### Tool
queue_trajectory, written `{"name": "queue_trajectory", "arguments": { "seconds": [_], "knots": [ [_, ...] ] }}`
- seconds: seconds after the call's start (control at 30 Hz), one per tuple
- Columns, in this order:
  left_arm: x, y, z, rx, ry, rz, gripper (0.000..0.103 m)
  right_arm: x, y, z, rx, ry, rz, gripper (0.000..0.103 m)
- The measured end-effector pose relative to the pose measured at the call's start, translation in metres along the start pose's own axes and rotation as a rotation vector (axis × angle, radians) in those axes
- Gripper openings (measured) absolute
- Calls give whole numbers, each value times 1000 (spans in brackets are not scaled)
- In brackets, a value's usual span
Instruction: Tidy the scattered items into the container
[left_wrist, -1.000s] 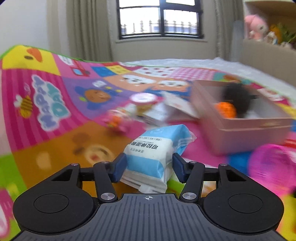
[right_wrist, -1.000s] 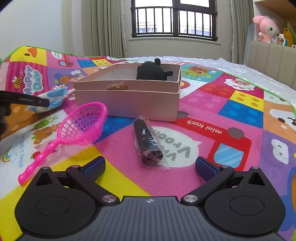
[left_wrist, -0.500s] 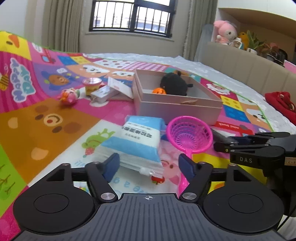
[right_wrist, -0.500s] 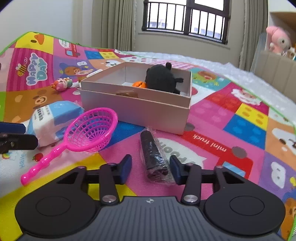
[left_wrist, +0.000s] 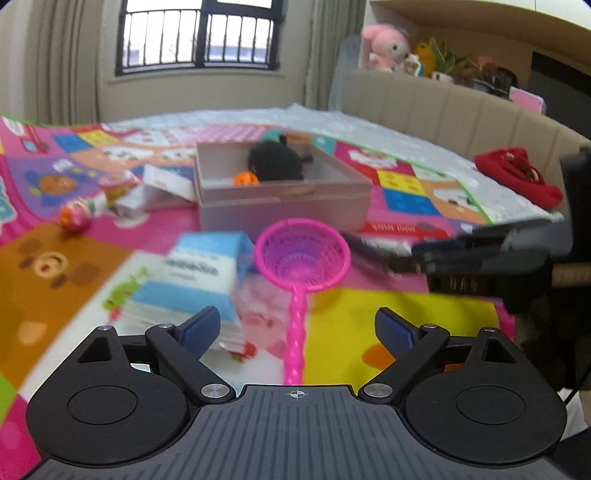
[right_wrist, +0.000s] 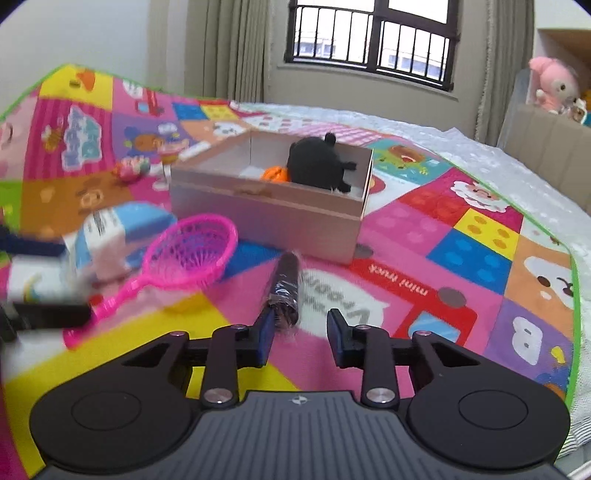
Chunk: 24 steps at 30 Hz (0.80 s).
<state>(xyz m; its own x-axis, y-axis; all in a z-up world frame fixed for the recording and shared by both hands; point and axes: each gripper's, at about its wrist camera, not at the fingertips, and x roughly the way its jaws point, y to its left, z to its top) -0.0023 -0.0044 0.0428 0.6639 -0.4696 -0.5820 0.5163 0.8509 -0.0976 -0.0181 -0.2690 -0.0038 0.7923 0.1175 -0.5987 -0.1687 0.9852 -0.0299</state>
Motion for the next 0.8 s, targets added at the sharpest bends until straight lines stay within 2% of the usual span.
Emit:
{"name": "queue_trajectory", "arguments": {
  "seconds": [0.1, 0.27, 0.33, 0.43, 0.53, 0.63, 0.67, 0.73, 0.8],
  "knots": [
    [11, 6, -3, -7, 23, 22, 96, -2, -2, 3, 9, -16, -6, 37],
    [15, 38, -1, -96, 46, 147, 96, -6, -1, 0, -8, -39, -24, 63],
    [8, 48, 0, -134, 36, 149, 96, -7, -1, 0, -7, -46, -22, 65],
    [-6, 46, 1, -126, 9, 113, 97, -6, -1, 2, -2, -50, -2, 65],
    [-12, 35, 0, -91, 2, 71, 97, -1, 5, 2, -18, -36, 34, 59],
    [-9, 21, 4, -60, -7, 17, 97, 8, 16, 0, -74, -41, 34, 56],
    [-7, 18, 5, -52, -8, 4, 97, 13, 18, 0, -87, -32, 28, 43],
    [-2, 11, 9, -36, -12, -20, 97, 24, 18, 1, -93, 14, 13, 26],
    [3, 7, 11, -25, -16, -47, 99, 25, 12, 0, -90, 14, -28, 26]
  ]
}}
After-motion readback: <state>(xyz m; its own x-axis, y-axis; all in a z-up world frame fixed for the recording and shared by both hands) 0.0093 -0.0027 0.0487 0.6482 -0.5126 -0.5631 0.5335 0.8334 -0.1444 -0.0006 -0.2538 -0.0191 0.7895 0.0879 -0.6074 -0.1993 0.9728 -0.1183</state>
